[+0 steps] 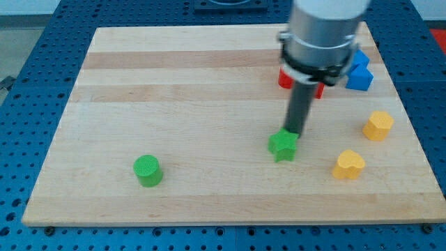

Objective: Push green star diagonally above green circle

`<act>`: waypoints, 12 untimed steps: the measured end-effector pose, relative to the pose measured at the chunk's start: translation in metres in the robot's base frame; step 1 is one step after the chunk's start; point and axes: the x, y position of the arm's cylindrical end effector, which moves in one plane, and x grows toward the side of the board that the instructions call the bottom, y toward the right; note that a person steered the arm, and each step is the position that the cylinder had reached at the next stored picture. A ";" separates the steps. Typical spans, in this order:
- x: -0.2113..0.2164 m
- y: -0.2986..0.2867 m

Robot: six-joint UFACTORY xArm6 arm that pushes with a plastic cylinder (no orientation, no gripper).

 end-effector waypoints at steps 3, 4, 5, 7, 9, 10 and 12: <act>0.007 0.037; 0.029 0.032; 0.050 -0.001; 0.040 -0.094; 0.033 -0.107; 0.012 -0.104; 0.005 -0.163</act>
